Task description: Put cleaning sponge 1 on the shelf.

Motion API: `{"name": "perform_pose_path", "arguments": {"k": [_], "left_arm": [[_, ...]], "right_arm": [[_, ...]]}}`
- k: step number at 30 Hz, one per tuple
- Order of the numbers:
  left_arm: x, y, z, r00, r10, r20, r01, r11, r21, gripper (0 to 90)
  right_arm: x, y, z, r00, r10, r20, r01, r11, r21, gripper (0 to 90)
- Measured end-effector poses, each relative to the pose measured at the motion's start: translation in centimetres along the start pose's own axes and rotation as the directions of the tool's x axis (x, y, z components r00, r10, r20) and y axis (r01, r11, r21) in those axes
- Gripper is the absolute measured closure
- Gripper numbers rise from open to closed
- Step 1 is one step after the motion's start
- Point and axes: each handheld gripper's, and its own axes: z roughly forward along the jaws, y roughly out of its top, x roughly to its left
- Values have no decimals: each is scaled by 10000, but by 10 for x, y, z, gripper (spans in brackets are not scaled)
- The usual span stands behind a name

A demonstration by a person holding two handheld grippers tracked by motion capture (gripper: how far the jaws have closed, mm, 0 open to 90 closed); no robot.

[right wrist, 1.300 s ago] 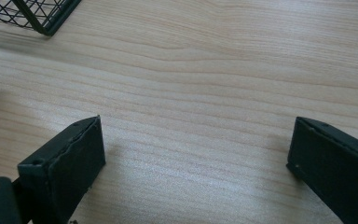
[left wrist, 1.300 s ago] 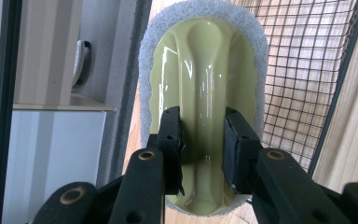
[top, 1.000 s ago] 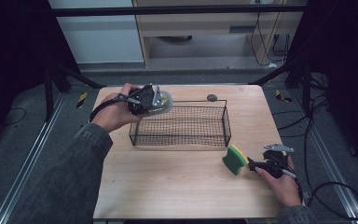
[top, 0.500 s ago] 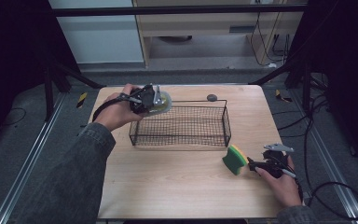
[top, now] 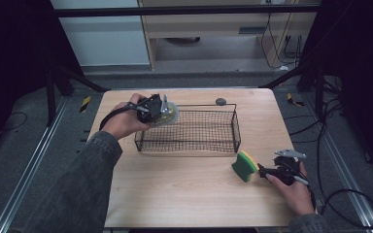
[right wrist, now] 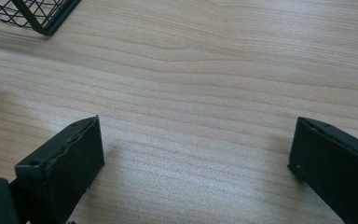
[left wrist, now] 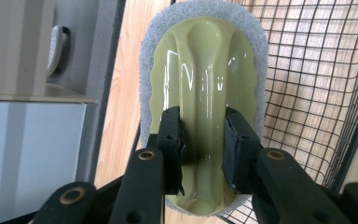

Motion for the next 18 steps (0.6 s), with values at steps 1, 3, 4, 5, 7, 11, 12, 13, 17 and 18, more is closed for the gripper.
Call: {"name": "perform_pose_path", "arguments": {"k": [1, 3, 4, 5, 7, 11, 12, 13, 17, 18], "left_arm": [[0, 0, 1, 10000, -21, 20, 21, 10000, -31, 709], [0, 1, 2, 10000, 3, 83, -3, 10000, -30, 709], [-1, 1, 2, 9999, 27, 100, -27, 10000, -8, 709], [-1, 1, 2, 9999, 27, 100, -27, 10000, -8, 709], [-2, 0, 3, 9999, -31, 145, 33, 9999, -98, 709], [-3, -4, 8, 9996, -84, 251, 83, 10000, 27, 709], [-4, -5, 9, 9996, -100, 275, 98, 9999, 65, 709], [-4, -5, 10, 9995, -120, 294, 118, 9999, 70, 709], [-6, -7, 14, 9992, -120, 386, 114, 9998, 141, 709], [-8, -7, 16, 9989, -135, 452, 127, 9998, 180, 709]], "right_arm": [[0, 0, 0, 10000, -1, 1, 1, 10000, 0, 32], [0, 0, 0, 10000, 2, 2, -2, 10000, -2, 32], [0, 0, 0, 10000, 28, -10, -28, 10000, -8, 31], [0, 0, 0, 10000, 29, -13, -29, 10000, -9, 31], [0, 0, 0, 10000, 29, -10, -29, 10000, -10, 31], [0, 0, 0, 10000, 1, -4, -1, 10000, -1, 32], [0, 0, 0, 10000, 1, -4, -1, 10000, -1, 32], [0, 0, 0, 10000, -2, -3, 2, 10000, -4, 32], [0, 0, 0, 10000, -1, 0, 1, 10000, -5, 32], [0, 0, 0, 10000, -1, -1, 1, 10000, -6, 32]]}}
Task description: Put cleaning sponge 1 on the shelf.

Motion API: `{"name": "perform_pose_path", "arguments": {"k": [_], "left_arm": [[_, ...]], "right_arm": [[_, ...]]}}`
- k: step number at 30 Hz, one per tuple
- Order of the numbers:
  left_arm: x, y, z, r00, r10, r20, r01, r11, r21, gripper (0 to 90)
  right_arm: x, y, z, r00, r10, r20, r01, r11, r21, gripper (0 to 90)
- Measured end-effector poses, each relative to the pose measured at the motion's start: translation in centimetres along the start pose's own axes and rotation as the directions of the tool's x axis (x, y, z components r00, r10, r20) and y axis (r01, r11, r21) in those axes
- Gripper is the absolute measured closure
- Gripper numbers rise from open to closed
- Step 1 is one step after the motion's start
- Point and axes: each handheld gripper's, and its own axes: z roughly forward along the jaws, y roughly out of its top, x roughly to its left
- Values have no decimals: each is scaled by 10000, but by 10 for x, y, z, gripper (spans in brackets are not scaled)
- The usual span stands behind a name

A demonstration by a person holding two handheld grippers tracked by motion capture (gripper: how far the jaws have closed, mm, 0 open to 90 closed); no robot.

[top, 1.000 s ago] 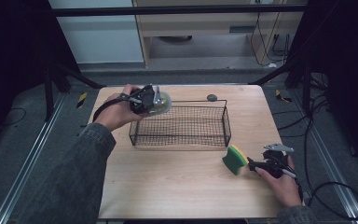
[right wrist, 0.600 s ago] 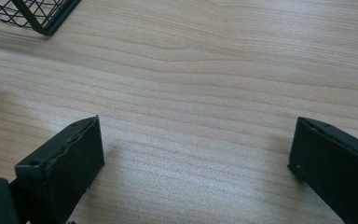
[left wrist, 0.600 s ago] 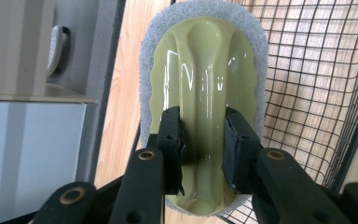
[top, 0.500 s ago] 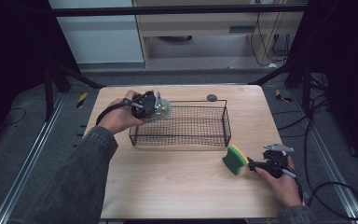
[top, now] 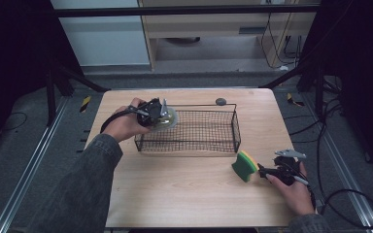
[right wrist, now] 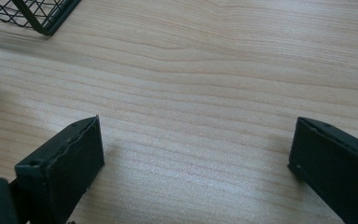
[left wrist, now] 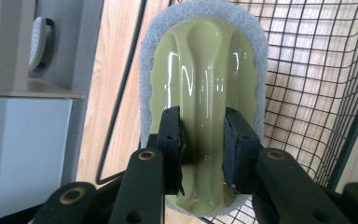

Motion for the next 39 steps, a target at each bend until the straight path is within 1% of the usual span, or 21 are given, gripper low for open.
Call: {"name": "perform_pose_path", "arguments": {"k": [6, 10, 18, 19, 31, 35, 39], "left_arm": [[-1, -1, 4, 10000, 43, 78, -44, 9999, 112, 709], [-2, -2, 5, 9999, -30, 99, 29, 9999, 153, 709], [-5, -2, 11, 9999, -33, 143, 29, 9996, 290, 709], [-5, -3, 11, 9999, -19, 147, 15, 9995, 320, 709], [-6, -5, 14, 9997, -80, 227, 70, 9991, 426, 709], [-8, -8, 19, 9991, -207, 373, 191, 9989, 427, 709], [-9, -9, 24, 9988, -186, 461, 162, 9986, 508, 709]], "right_arm": [[0, 0, 0, 10000, 0, -3, 0, 10000, 3, 32], [0, 0, 0, 10000, 1, -1, -1, 10000, 2, 31], [0, 0, 0, 10000, 2, -4, -2, 10000, 3, 31], [0, 0, 0, 10000, 54, -9, -54, 10000, 25, 31], [0, 0, 0, 10000, 57, -13, -57, 10000, 26, 31], [0, 0, 0, 10000, 48, -16, -48, 10000, 17, 31], [0, 0, 0, 10000, 57, -16, -57, 10000, 29, 31]]}}
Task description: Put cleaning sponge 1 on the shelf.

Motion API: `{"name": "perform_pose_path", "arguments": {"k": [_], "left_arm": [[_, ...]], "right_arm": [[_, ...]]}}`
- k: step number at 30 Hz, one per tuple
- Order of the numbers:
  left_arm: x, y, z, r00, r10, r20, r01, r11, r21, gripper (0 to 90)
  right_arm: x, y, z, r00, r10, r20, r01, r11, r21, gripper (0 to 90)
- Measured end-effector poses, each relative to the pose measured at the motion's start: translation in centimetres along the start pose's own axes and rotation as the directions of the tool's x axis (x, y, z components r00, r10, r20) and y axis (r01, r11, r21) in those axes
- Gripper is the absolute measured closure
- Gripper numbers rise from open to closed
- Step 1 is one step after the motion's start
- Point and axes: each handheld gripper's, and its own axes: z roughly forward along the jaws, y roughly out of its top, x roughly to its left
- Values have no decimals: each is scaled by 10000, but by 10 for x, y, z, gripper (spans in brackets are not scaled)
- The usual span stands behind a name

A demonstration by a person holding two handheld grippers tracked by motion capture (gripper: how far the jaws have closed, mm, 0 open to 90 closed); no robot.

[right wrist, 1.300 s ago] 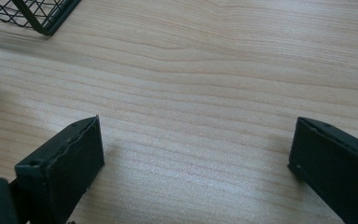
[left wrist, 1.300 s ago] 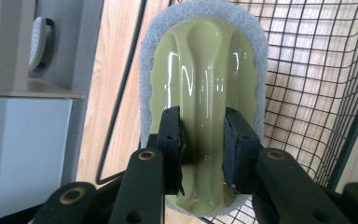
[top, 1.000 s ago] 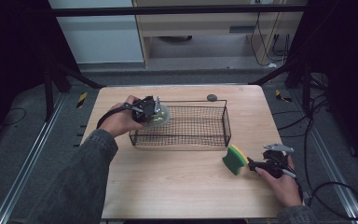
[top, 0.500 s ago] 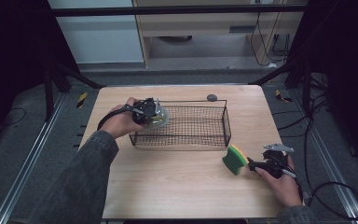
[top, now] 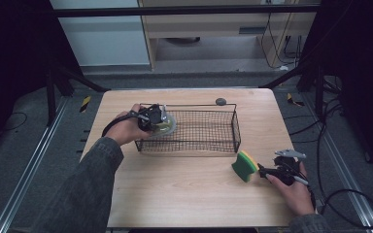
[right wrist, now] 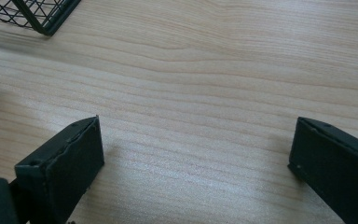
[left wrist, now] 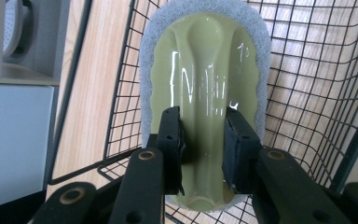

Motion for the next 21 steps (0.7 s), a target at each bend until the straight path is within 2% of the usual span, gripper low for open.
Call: {"name": "perform_pose_path", "arguments": {"k": [4, 6, 12, 14, 17, 18, 21], "left_arm": [[-1, 0, 4, 9998, -133, 123, 133, 9999, 59, 709], [0, 0, 5, 9999, -6, 102, 5, 9999, 115, 709], [-3, 0, 13, 9994, -146, 316, 139, 9997, 222, 709], [-3, 1, 15, 9994, -16, 339, 6, 9996, 294, 709], [-3, 1, 16, 9993, -36, 374, 26, 9996, 274, 709], [-2, 1, 17, 9988, -218, 438, 207, 9995, 241, 709], [-1, 0, 20, 9981, -297, 542, 283, 9993, 264, 709]], "right_arm": [[0, 0, 0, 10000, 2, -1, -2, 10000, 1, 31], [0, 0, 0, 10000, -1, -4, 1, 10000, -1, 31], [0, 0, 0, 10000, -1, -8, 1, 10000, 1, 31], [0, 0, 0, 10000, -11, 2, 11, 10000, -4, 31], [0, 0, 0, 10000, -11, -15, 11, 10000, -7, 31], [0, 0, 0, 10000, -13, -13, 13, 10000, -8, 31], [0, 0, 0, 10000, -1, -6, 1, 10000, 0, 31]]}}
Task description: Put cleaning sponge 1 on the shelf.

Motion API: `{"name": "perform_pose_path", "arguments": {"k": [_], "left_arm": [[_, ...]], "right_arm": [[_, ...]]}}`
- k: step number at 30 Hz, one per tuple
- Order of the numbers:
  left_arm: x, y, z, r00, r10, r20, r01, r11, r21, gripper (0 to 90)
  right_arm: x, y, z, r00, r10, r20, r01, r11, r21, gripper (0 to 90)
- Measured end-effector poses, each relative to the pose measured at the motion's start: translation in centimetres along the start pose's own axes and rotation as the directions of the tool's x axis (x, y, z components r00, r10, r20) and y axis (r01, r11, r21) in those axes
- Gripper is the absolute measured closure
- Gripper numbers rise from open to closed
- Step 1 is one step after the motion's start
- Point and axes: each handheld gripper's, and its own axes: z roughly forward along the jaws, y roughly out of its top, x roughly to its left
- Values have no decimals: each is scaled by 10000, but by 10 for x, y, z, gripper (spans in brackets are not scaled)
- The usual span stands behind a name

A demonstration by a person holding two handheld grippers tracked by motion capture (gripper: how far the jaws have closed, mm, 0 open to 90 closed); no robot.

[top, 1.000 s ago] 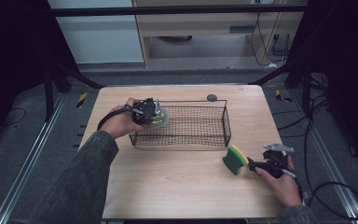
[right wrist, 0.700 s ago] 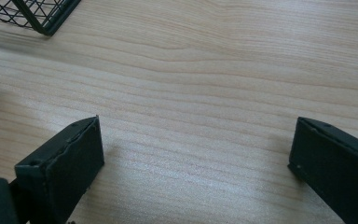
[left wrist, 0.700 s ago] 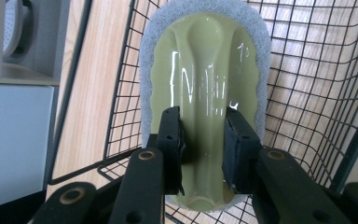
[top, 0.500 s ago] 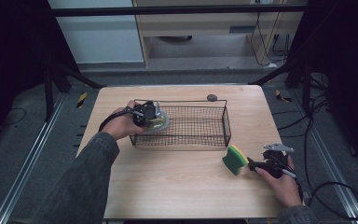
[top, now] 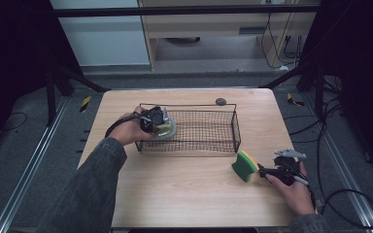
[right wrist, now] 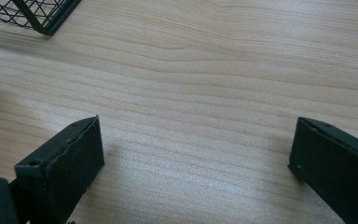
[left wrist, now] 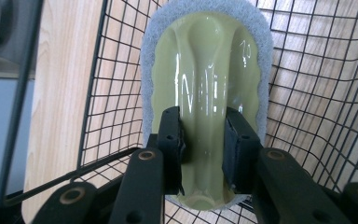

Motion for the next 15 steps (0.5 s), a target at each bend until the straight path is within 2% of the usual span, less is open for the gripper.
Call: {"name": "perform_pose_path", "arguments": {"k": [3, 11, 15], "left_arm": [[1, 0, 2, 9999, 100, 28, -100, 9999, 76, 709], [1, 2, 8, 9997, -54, 219, 50, 9998, 180, 708], [-1, 3, 12, 9996, 28, 291, -33, 9998, 198, 708]], "right_arm": [[0, 0, 0, 10000, -14, -3, 14, 10000, -9, 31], [0, 0, 0, 10000, -10, 5, 10, 10000, 1, 31], [0, 0, 0, 10000, 0, 0, 0, 10000, 3, 31]]}}
